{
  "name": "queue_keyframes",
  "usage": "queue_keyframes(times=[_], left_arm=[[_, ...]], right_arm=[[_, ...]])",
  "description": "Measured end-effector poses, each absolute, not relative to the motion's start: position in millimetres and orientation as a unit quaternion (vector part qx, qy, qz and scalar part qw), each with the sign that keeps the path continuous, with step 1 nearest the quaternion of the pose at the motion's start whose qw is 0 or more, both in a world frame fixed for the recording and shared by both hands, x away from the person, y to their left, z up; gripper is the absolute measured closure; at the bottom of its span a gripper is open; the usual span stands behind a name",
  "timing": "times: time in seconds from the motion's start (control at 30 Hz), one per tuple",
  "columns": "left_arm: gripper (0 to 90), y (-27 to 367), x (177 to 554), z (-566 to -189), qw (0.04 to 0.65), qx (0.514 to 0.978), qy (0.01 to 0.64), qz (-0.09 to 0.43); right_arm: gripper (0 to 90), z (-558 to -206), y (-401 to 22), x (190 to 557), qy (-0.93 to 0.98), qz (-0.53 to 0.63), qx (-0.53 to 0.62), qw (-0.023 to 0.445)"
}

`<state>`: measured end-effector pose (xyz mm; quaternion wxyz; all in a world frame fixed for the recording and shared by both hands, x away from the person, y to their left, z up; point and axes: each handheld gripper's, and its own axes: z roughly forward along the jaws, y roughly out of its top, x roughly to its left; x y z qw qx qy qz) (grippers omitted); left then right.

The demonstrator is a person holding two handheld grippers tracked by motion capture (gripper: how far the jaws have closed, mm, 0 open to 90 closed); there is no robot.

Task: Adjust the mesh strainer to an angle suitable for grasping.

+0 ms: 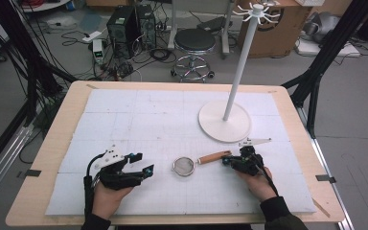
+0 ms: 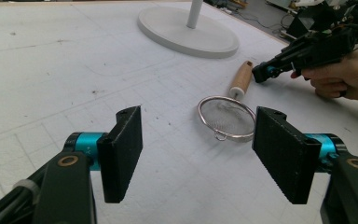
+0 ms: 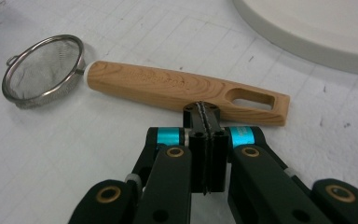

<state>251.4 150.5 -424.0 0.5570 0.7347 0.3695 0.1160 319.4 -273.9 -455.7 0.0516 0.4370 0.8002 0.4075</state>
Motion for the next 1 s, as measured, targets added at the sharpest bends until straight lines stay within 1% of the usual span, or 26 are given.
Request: queue_keyframes(times=[0.2, 0.43, 0.5, 0.53, 0.6, 0.7, 0.77, 0.87, 0.97, 1.0], left_arm=[[33.8, 151, 252, -424, 0.557, 0.733, 0.372, 0.117], [33.8, 153, 253, -425, 0.555, 0.733, 0.375, 0.116], [33.8, 153, 253, -425, 0.556, 0.732, 0.376, 0.115], [33.8, 153, 253, -425, 0.557, 0.732, 0.376, 0.115], [33.8, 152, 253, -425, 0.557, 0.732, 0.375, 0.115], [33.8, 152, 253, -426, 0.557, 0.733, 0.375, 0.113], [33.8, 152, 253, -426, 0.555, 0.734, 0.374, 0.113], [33.9, 155, 253, -425, 0.559, 0.731, 0.375, 0.114], [33.9, 157, 252, -426, 0.560, 0.729, 0.378, 0.115], [33.9, 158, 252, -425, 0.559, 0.728, 0.379, 0.114]], right_arm=[[90.0, -455, -267, 322, 0.800, 0.408, 0.435, 0.064], [90.0, -452, -258, 321, 0.803, 0.410, 0.429, 0.064], [90.0, -447, -248, 317, 0.804, 0.421, 0.416, 0.064], [90.0, -440, -236, 314, 0.804, 0.433, 0.401, 0.068], [90.0, -436, -229, 314, 0.806, 0.435, 0.395, 0.066], [90.0, -428, -205, 321, 0.814, 0.431, 0.386, 0.058], [90.0, -428, -194, 327, 0.815, 0.423, 0.393, 0.052], [90.0, -433, -180, 336, 0.817, 0.404, 0.411, 0.031], [90.0, -436, -171, 337, 0.824, 0.391, 0.410, 0.032], [90.0, -437, -168, 337, 0.829, 0.382, 0.407, 0.039]])
